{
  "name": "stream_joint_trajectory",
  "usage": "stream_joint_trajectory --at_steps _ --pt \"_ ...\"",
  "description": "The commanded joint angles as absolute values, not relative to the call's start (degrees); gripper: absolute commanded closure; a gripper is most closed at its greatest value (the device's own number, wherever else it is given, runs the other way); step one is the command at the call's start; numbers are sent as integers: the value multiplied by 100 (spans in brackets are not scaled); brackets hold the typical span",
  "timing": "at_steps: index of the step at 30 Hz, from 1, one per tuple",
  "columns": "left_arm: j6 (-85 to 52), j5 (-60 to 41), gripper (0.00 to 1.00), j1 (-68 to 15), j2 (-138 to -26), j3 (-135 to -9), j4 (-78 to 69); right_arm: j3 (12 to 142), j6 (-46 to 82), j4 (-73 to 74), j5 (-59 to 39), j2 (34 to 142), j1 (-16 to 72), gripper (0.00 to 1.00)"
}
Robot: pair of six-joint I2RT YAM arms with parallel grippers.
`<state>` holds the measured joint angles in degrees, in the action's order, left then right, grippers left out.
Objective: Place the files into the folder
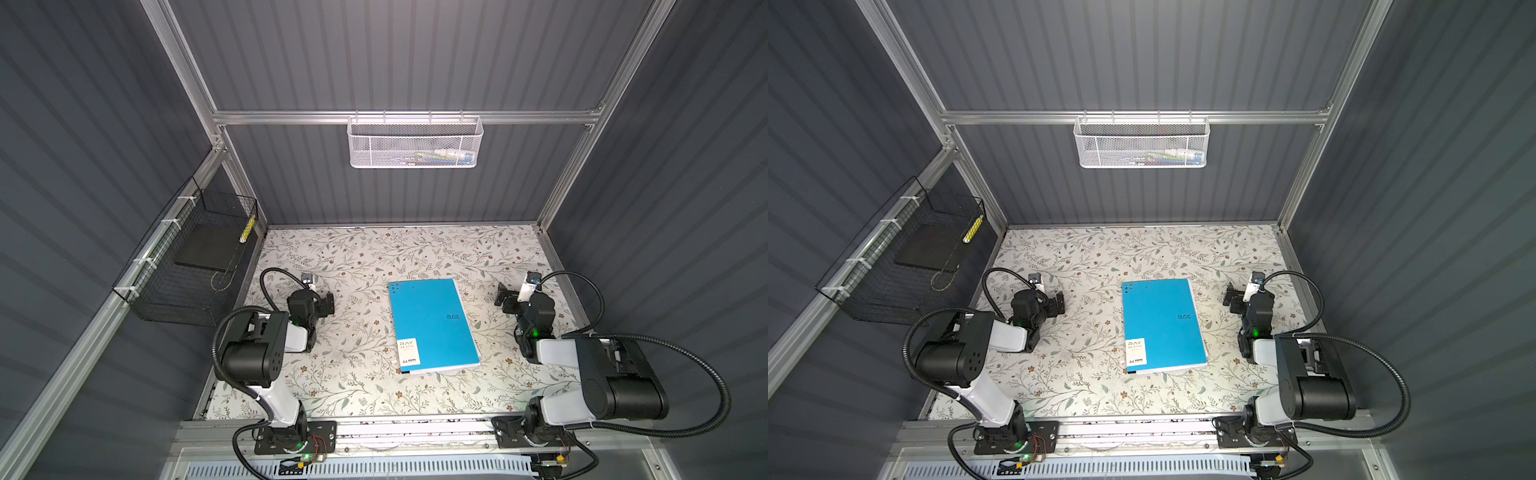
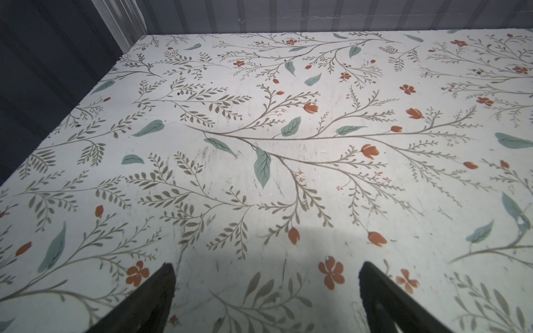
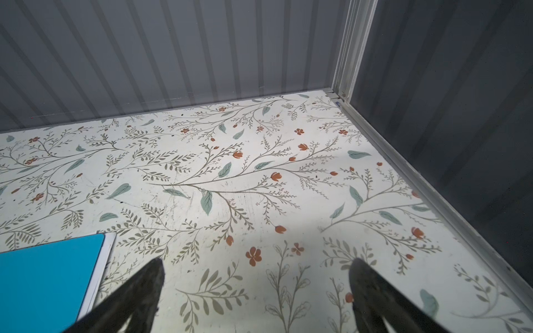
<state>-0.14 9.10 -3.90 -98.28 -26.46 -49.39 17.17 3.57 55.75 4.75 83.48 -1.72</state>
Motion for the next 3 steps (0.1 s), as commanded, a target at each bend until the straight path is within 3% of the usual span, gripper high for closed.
stream_joint_trajectory --at_steps 1,3 --pt "115 861 1 -360 -9845 -2755 -5137 1771 274 5772 583 8363 -167 1" --pt "110 861 1 -360 -9838 -2745 -5141 1786 281 5719 581 8343 -167 1"
